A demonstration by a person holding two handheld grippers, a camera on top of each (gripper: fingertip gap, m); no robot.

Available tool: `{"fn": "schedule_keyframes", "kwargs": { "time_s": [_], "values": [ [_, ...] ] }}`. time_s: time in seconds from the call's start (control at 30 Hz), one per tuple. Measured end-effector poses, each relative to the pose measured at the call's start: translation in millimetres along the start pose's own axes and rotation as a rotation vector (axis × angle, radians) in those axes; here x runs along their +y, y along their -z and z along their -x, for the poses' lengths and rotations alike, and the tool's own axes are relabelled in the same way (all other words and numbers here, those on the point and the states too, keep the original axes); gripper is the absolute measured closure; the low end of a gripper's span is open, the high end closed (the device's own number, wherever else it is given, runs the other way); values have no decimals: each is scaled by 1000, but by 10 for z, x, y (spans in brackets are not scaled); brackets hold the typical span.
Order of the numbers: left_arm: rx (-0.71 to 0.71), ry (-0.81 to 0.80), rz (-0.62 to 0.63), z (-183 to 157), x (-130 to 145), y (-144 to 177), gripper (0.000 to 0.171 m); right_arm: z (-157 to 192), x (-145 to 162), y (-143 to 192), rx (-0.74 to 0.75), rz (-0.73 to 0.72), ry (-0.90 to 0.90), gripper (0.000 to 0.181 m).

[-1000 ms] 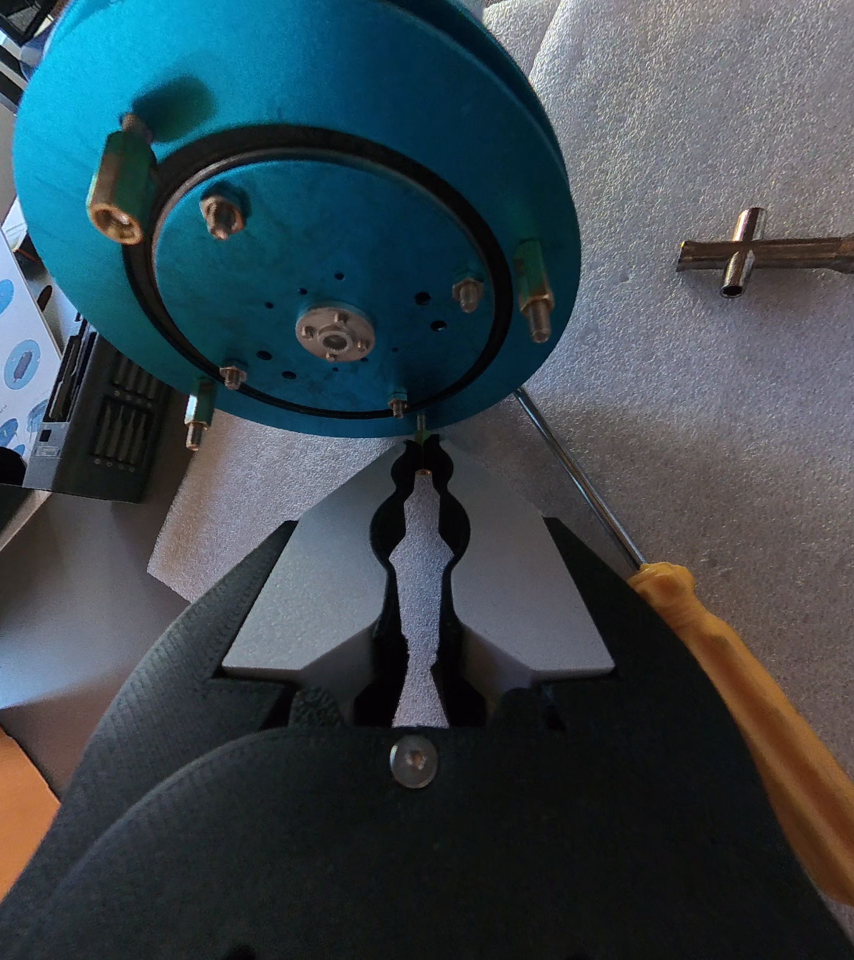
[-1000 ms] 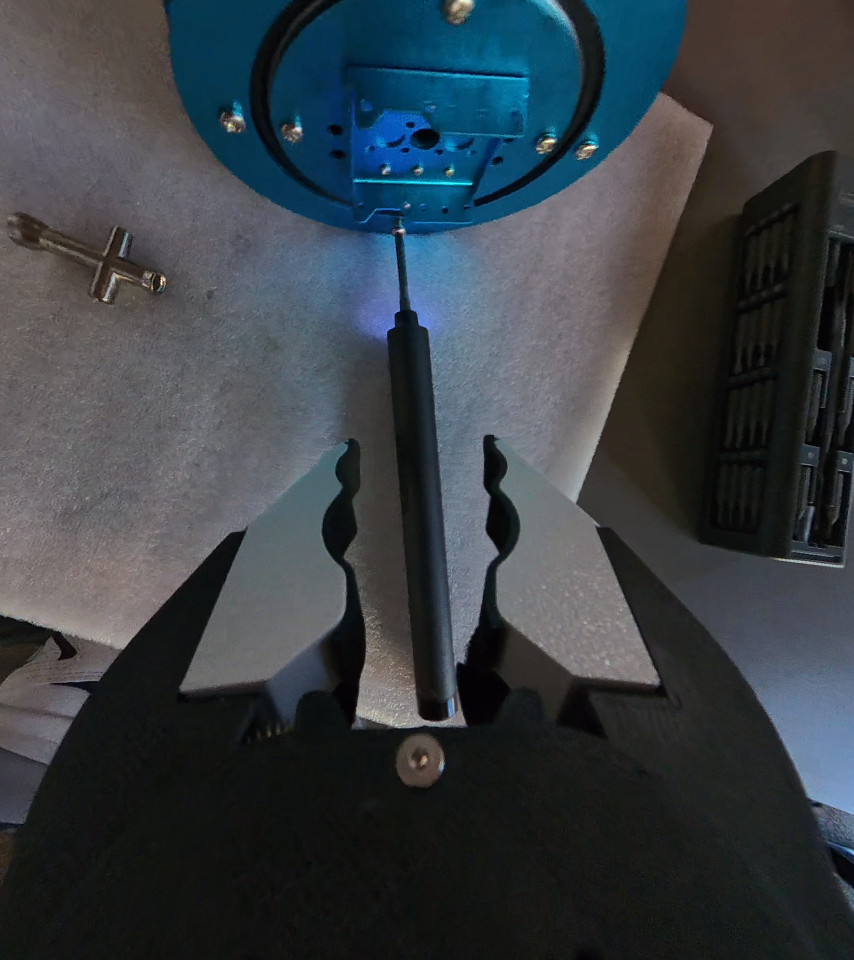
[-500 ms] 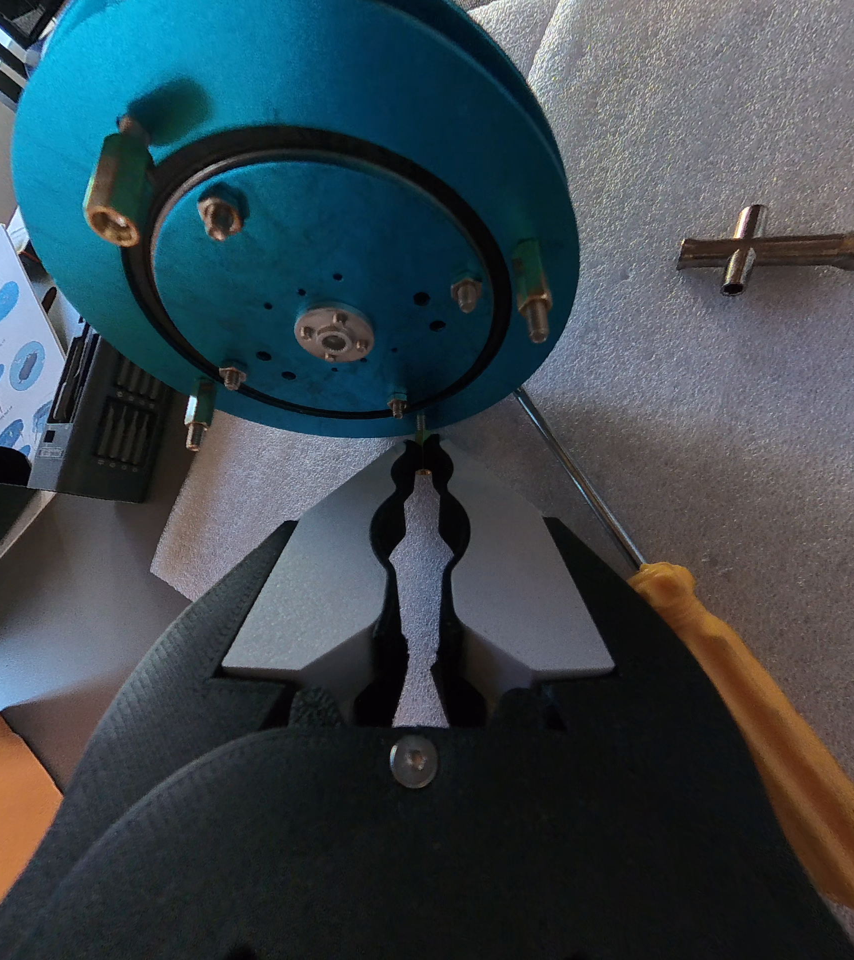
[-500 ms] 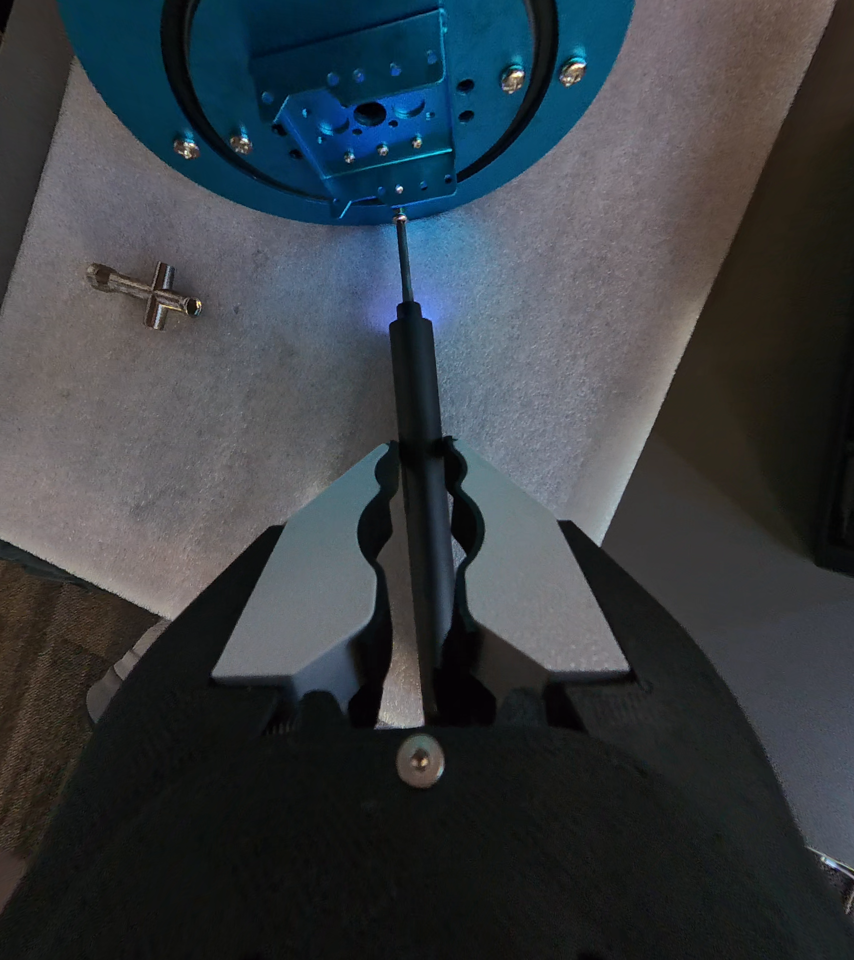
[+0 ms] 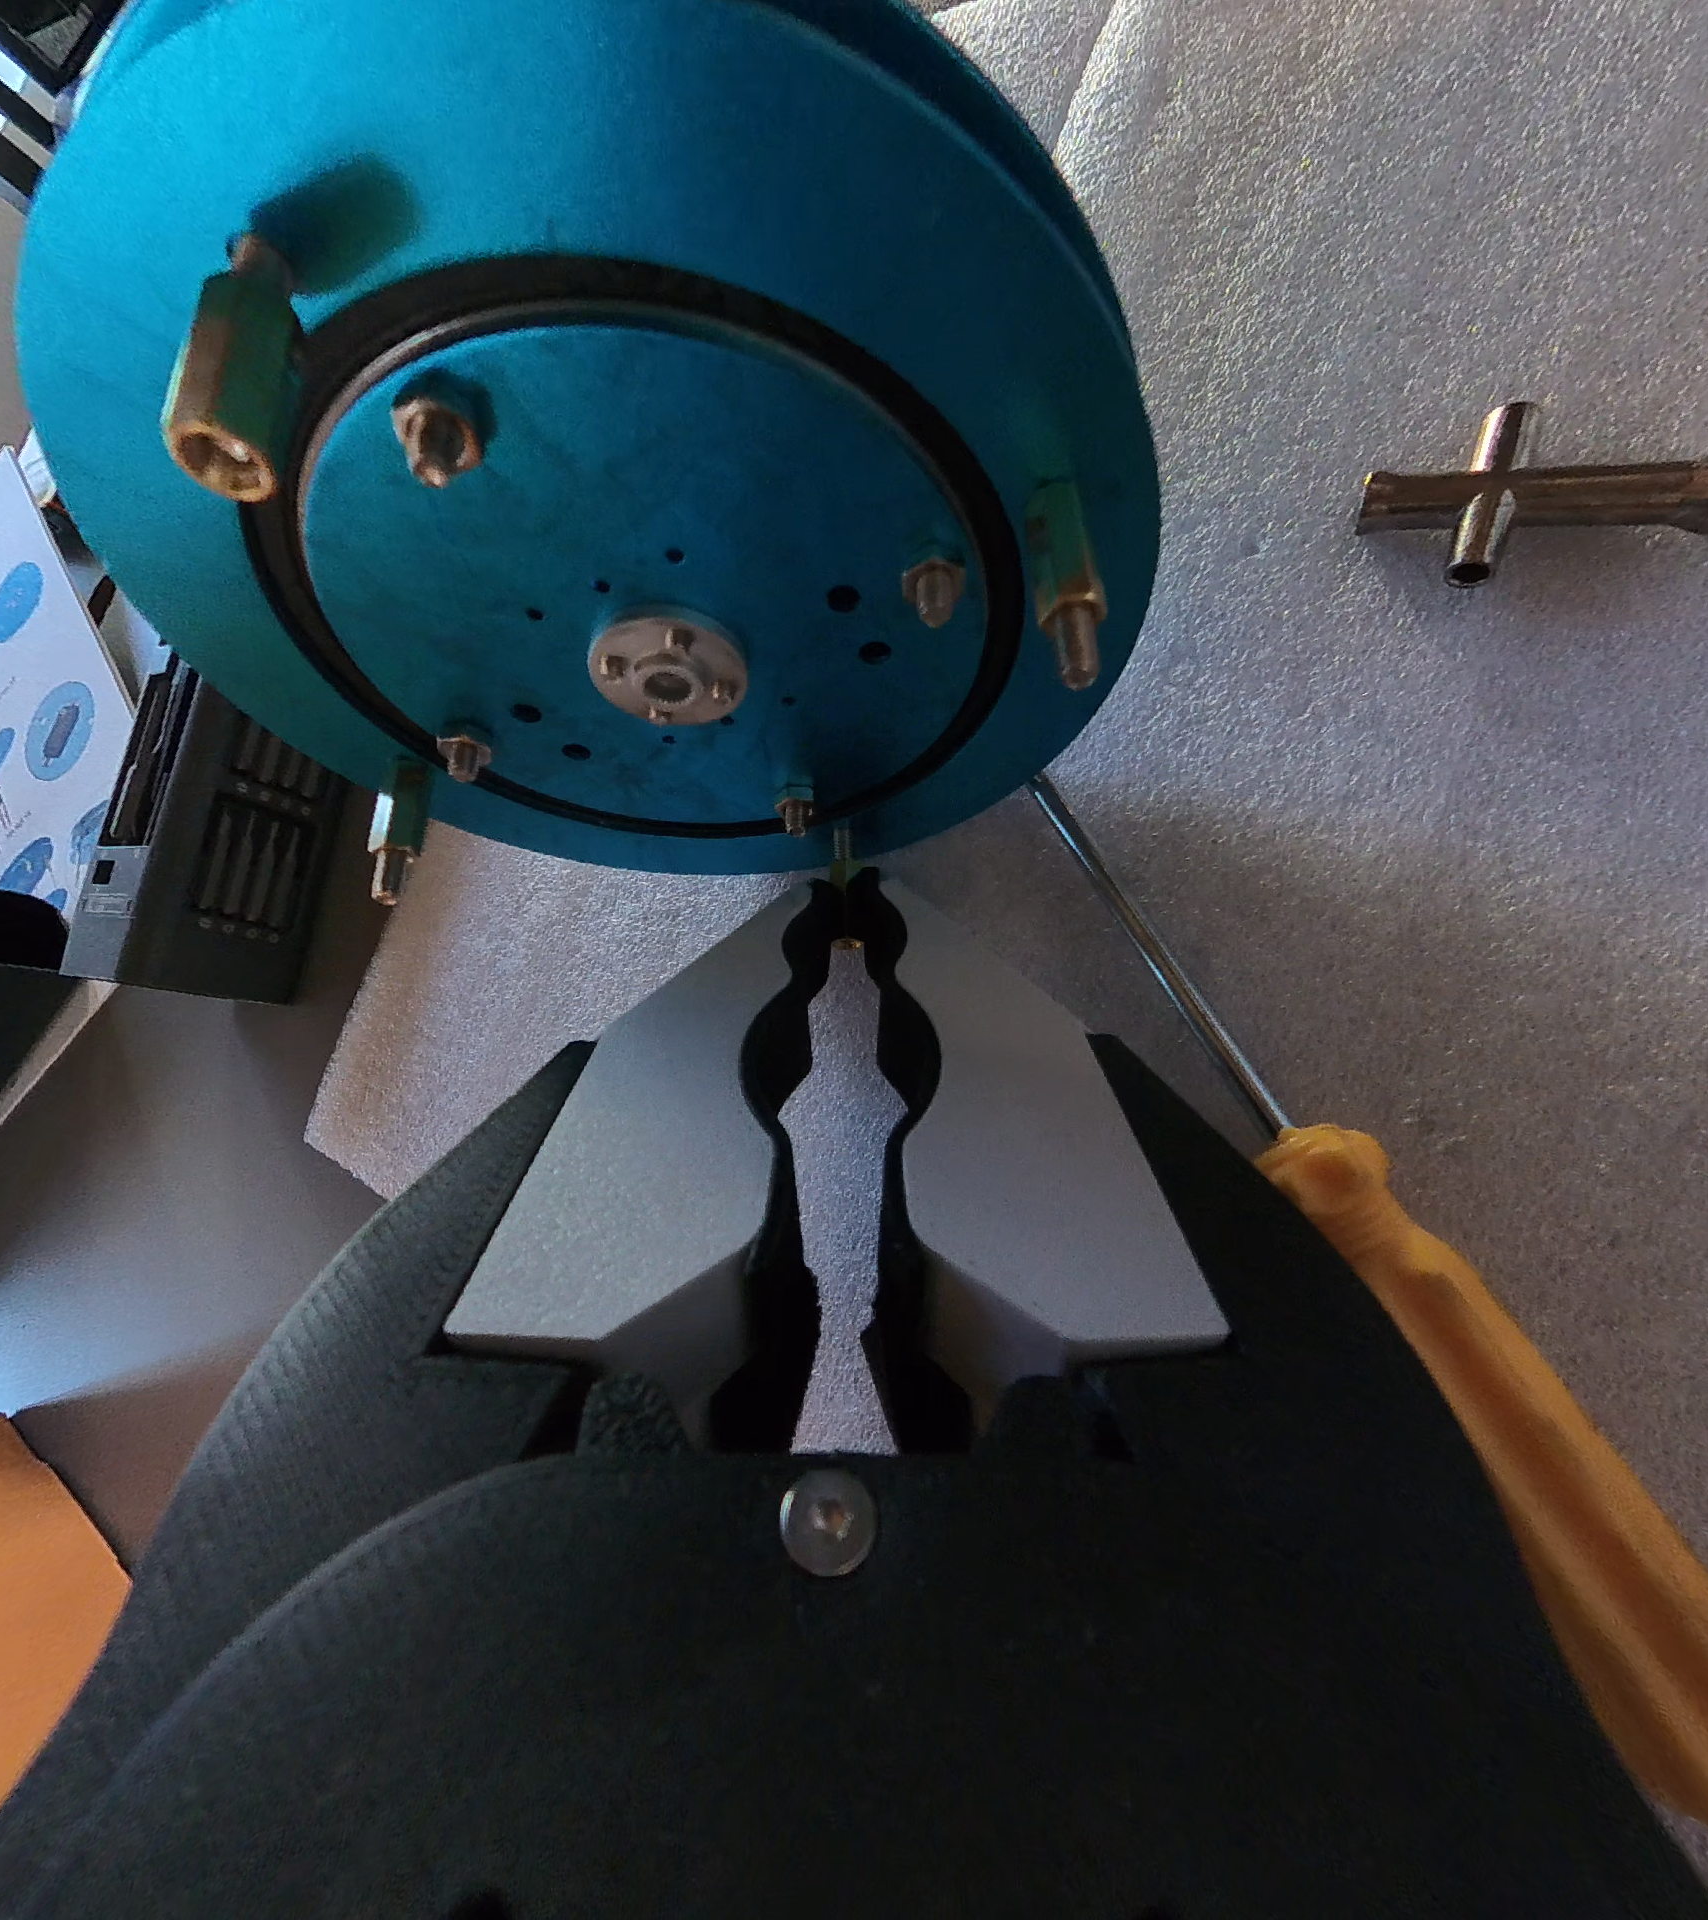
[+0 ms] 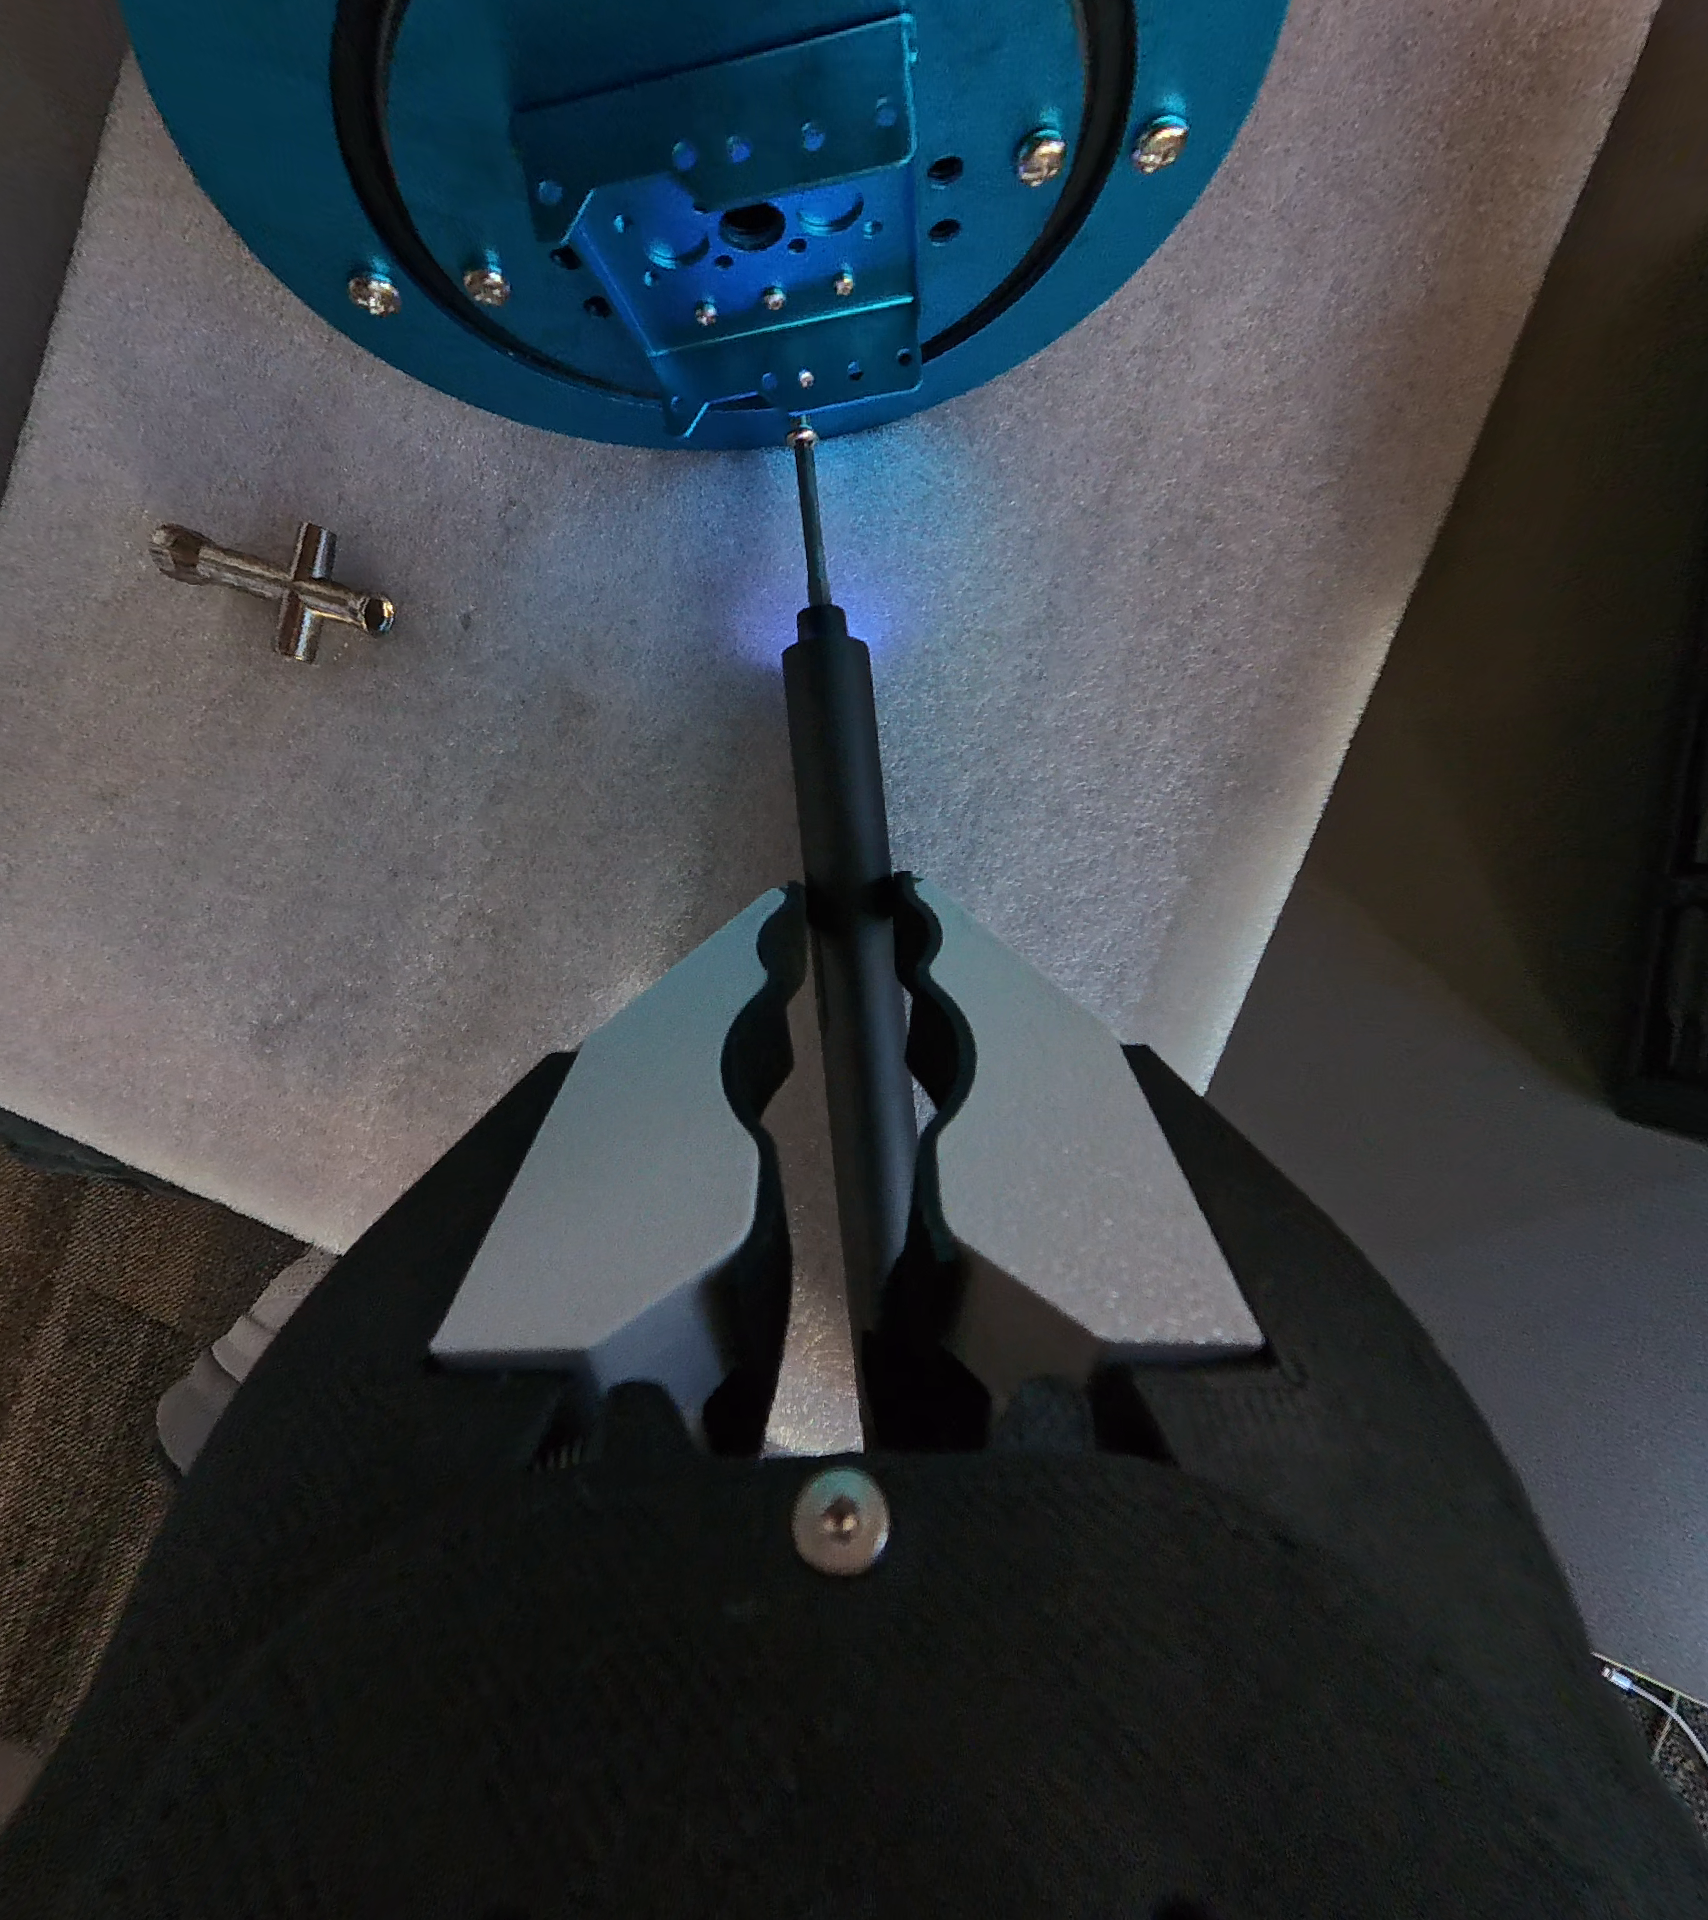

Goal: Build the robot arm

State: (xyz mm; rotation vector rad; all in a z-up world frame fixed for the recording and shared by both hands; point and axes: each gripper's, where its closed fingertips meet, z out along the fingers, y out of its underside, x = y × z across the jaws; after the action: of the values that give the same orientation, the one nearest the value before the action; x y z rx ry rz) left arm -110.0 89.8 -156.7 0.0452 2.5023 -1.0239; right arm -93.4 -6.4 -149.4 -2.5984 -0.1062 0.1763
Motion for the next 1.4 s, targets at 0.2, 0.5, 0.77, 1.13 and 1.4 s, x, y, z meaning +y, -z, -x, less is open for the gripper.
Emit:
{"fn": "schedule_keyframes", "kwargs": {
  "time_s": [0.2, 0.5, 0.77, 1.13, 1.4],
  "values": [
    [-6, -6, 4, 3, 3, 1, 167, -12, 7, -1, 30, 9, 25, 166],
    [-8, -9, 5, 7, 3, 4, 167, -11, 29, -37, 6, 65, 41, 165],
    [-11, -14, 5, 8, 2, 5, 167, 1, 39, -33, -110, 95, -30, 165],
    [-13, -18, 6, 5, 1, 6, 167, 13, 39, -35, -90, 123, -41, 166],
    [-27, -36, 14, 4, -3, 4, 167, 0, 30, -38, -88, 110, -44, 166]
  ]
}}
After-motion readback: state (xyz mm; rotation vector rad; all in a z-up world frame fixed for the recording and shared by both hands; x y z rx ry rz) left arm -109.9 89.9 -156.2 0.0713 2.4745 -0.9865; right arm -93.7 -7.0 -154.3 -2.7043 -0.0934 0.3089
